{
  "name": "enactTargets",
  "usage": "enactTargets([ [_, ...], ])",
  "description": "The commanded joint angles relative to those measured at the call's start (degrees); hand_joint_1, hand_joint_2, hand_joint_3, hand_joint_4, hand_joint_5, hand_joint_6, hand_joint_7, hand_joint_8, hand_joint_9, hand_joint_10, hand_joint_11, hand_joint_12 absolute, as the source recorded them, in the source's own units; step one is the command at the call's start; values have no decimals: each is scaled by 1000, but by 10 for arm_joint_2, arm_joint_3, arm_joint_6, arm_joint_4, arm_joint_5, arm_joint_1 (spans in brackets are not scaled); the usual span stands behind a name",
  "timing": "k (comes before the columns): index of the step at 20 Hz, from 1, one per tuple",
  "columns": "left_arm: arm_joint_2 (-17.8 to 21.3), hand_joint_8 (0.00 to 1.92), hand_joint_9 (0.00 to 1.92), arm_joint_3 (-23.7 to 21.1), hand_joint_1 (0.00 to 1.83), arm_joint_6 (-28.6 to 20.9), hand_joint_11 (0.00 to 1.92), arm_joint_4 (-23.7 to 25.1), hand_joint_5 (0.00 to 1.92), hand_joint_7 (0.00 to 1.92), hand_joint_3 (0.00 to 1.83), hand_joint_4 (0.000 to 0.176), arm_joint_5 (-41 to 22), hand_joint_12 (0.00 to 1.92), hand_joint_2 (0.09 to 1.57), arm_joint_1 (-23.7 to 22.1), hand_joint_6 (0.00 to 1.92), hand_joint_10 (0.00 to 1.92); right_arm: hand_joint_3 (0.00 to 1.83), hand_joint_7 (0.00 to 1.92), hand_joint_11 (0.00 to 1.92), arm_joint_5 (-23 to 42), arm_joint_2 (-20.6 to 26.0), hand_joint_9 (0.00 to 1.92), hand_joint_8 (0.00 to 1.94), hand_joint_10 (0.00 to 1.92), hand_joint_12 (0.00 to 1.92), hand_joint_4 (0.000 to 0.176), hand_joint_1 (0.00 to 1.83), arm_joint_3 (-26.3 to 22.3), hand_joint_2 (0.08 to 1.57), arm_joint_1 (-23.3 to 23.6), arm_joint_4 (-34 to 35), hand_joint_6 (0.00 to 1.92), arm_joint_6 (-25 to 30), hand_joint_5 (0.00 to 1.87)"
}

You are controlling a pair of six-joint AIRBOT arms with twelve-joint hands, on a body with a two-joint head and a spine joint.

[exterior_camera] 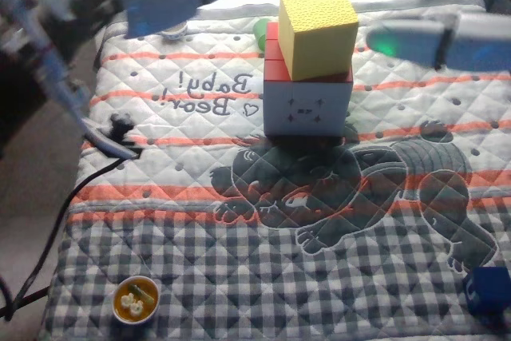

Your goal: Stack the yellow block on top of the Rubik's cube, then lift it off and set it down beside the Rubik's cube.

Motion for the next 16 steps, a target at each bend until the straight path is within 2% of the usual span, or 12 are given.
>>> enactTargets([
  [1,7,12,227,-5,167,-6,0,6,265,292,12,32,102,1044,1247,4,34,107,0,247,0,37,-8,208,2,83,1151,0,175,8,839,15,-9,0,2,217],
  [2,12,5,201,-10,167,-9,0,3,279,298,2,40,113,1218,1272,12,23,206,0,266,0,26,-14,236,10,93,1147,0,135,16,807,23,-9,9,2,235],
  [3,17,20,227,-15,161,-18,0,1,312,348,2,29,124,1346,1285,23,33,277,0,293,0,9,-22,271,16,101,1183,0,128,24,853,33,-9,16,2,257],
  [6,26,6,81,-18,101,-83,0,-2,309,348,1,35,155,1394,1310,55,36,634,0,326,0,-39,-44,287,15,96,1202,0,213,48,804,55,-9,20,2,292],
  [7,27,18,104,-17,116,-93,0,-11,342,387,0,33,166,1424,1272,66,51,641,0,302,0,-62,-54,245,3,73,1103,0,239,58,805,63,-9,15,2,298],
  [8,28,24,123,-18,129,-94,0,-14,368,419,0,10,169,1545,1224,69,60,689,0,165,0,-76,-60,102,21,29,568,0,342,64,807,67,-9,2,2,217],
  [9,27,18,92,-18,221,-94,0,-15,385,414,2,0,171,1462,1248,70,63,683,0,116,0,-87,-64,46,7,12,225,0,387,70,817,70,-9,5,2,152],
  [10,27,26,121,-19,232,-94,0,-15,405,443,9,0,172,1394,1335,71,63,734,0,121,0,-100,-69,50,4,11,100,0,371,76,851,74,-9,4,2,160],
  [12,27,36,136,-22,272,-94,0,-15,433,474,3,0,178,1524,1356,72,65,777,0,205,0,-124,-80,155,3,17,401,0,417,88,915,80,-9,6,2,262],
  [13,27,38,144,-22,321,-94,0,-15,458,484,3,0,180,1574,1365,74,72,797,14,175,0,-134,-86,130,0,4,428,0,485,94,951,84,-10,1,2,254],
  [14,27,32,134,-23,313,-97,0,-15,465,473,0,0,182,1601,1360,76,75,829,0,117,0,-142,-92,62,6,10,235,0,436,99,892,87,-11,0,2,174],
  [16,27,31,127,-23,372,-109,0,-15,483,476,0,0,189,1571,1363,81,85,843,0,78,0,-159,-103,35,4,5,126,0,380,108,802,93,-12,0,2,110],
])
